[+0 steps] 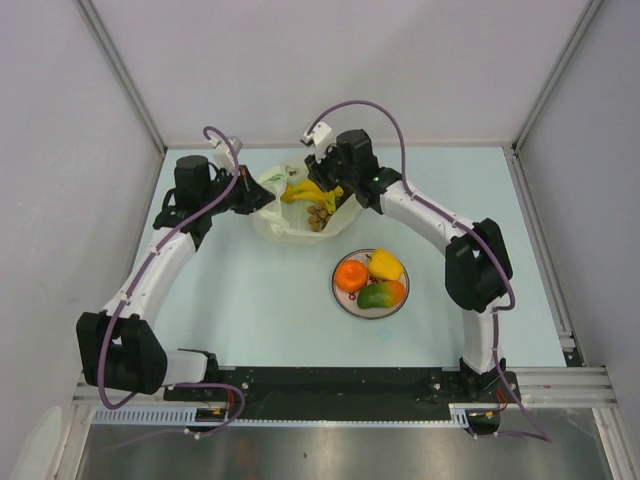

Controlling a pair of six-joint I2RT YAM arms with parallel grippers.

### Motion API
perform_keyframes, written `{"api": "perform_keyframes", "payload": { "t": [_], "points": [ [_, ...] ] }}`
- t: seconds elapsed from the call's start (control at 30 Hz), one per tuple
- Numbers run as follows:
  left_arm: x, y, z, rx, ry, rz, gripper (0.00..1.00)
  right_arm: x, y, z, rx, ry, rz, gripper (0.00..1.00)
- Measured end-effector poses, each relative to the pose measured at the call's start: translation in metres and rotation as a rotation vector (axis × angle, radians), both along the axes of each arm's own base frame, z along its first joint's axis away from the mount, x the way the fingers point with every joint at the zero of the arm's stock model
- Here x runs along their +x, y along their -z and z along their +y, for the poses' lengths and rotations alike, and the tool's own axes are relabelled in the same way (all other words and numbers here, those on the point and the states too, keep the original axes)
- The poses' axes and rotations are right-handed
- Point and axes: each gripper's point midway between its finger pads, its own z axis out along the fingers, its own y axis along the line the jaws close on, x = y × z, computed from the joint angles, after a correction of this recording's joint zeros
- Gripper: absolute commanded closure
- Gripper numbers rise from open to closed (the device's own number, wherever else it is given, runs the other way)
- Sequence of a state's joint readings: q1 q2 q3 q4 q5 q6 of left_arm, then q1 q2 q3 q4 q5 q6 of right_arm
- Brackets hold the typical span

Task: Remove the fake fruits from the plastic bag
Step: Take out the fake fruit from the plastic bag.

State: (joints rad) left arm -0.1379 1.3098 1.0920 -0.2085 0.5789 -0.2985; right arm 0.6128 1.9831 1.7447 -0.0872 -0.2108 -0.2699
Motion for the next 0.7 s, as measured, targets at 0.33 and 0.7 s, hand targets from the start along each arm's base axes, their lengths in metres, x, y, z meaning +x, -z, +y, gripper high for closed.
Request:
{"api": "perform_keyframes", "payload": {
  "t": [0.33,0.7],
  "points": [
    [0.001,-0.002,0.000,-0.002,-0.002,-0.007,1.00,-0.002,0.076,-0.011,-0.110,0.092,0.135,0.36],
    [0.002,-0.004,0.000,-0.010,-0.008,-0.013,1.00,0.024,0.143,-0.030,-0.206,0.176,0.191,0.51]
  ]
}}
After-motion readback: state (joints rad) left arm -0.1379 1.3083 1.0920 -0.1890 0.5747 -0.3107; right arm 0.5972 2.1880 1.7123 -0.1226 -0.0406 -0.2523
